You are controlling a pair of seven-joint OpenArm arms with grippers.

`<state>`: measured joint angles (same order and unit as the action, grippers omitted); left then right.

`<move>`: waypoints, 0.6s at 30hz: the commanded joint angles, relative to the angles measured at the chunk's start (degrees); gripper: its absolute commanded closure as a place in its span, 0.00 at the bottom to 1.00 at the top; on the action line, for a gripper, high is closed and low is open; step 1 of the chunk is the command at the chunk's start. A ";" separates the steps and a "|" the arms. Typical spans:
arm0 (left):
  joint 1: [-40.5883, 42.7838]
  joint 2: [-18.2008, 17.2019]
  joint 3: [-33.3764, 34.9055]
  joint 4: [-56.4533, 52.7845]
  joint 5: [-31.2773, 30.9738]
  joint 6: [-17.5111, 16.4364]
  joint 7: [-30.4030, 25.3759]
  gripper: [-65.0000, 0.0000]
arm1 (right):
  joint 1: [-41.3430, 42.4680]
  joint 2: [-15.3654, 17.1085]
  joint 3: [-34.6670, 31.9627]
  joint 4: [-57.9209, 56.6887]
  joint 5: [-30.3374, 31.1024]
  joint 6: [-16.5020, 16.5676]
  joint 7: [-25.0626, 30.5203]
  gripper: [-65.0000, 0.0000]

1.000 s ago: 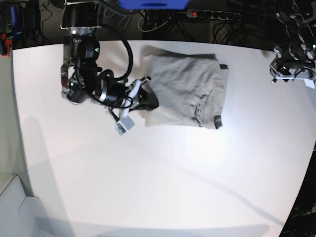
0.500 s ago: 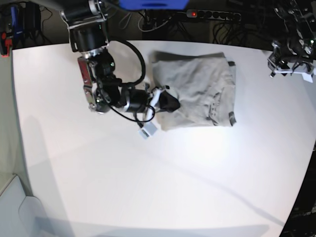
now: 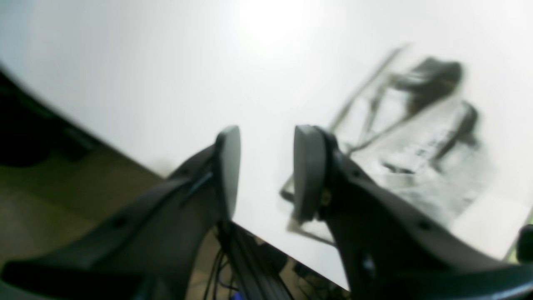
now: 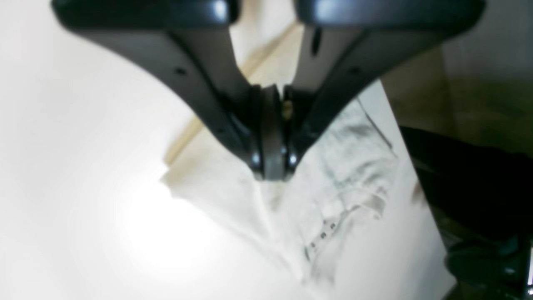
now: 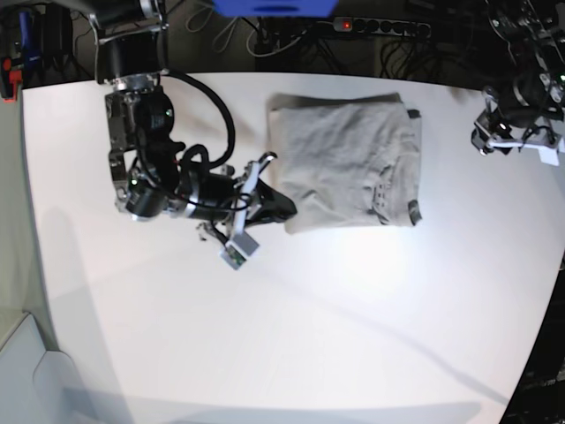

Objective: Layout the t-shirt on the table in an organized manner, then fold the t-shirt properly
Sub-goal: 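Grip the stack's edges with both grippers to square the bundle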

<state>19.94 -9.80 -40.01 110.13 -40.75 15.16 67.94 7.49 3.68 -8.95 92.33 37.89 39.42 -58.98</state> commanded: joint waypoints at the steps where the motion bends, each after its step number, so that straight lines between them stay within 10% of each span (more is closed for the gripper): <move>1: -0.91 -0.97 -0.30 0.60 -2.10 0.53 -0.38 0.68 | 0.29 0.41 0.20 1.25 0.84 0.58 0.30 1.00; 6: -5.48 -1.05 3.39 0.51 -5.09 0.45 2.70 0.45 | -1.73 1.99 0.20 2.30 0.84 0.58 0.39 1.00; 13: -11.46 -1.93 14.21 -2.74 -2.02 0.45 3.13 0.45 | -4.45 4.80 0.20 8.46 0.84 0.58 0.30 1.00; 18: -13.13 -2.29 20.27 -6.52 2.03 0.45 2.70 0.28 | -5.16 7.17 0.20 9.78 0.84 0.58 0.30 1.00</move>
<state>7.75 -11.40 -19.38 102.69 -38.33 15.20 71.05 1.56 10.68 -8.91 101.21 37.54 39.59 -60.07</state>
